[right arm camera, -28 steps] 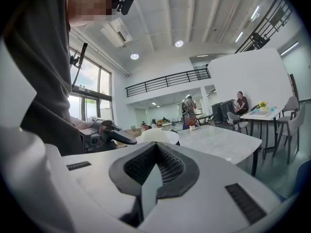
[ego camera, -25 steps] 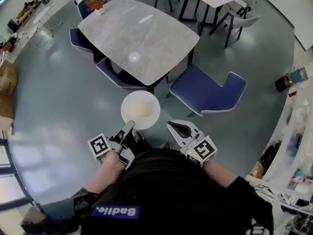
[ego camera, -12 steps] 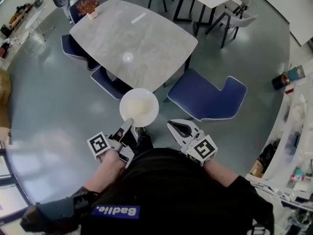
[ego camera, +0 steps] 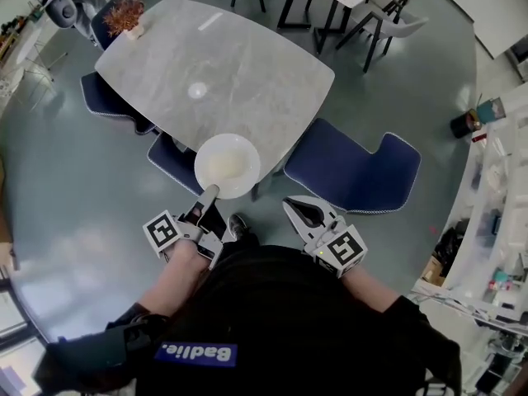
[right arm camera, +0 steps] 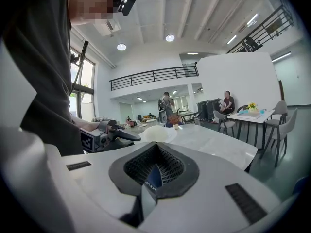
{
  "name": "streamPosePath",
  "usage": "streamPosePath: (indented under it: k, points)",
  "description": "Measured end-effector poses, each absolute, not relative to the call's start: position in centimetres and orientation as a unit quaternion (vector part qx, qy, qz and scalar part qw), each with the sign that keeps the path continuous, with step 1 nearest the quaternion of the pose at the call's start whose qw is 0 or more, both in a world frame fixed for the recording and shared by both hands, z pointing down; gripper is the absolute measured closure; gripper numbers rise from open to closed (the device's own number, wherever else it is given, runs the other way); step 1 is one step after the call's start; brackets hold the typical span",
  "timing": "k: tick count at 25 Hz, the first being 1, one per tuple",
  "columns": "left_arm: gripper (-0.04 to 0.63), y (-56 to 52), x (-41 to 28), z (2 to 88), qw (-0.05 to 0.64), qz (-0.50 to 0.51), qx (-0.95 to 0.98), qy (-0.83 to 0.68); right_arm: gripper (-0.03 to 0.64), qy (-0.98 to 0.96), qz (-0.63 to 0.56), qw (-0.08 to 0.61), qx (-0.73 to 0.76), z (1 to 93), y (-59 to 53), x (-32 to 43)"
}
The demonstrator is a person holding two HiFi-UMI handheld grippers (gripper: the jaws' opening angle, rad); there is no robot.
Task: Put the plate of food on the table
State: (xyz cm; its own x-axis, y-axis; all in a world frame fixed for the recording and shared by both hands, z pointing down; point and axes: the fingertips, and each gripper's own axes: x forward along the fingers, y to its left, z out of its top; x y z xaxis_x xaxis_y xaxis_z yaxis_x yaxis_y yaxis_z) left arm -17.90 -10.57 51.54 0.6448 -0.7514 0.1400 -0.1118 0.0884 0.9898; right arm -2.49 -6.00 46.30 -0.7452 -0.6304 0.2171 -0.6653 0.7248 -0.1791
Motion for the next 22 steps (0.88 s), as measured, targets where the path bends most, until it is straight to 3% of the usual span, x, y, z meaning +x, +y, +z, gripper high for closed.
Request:
streamPosePath:
  k: [10, 22]
  points:
    - [0.580, -18.9, -19.7, 52.5, 0.658, -0.229, 0.641, -0.323, 0.609, -0.915, 0.120, 0.078, 0.377, 46.2, -11.5, -5.0]
    - [0.580, -24.0, -18.0, 57.1, 0.652, -0.242, 0.618, -0.367, 0.608, -0.919, 0.140, 0.090, 0.358, 47.7, -15.0, -1.2]
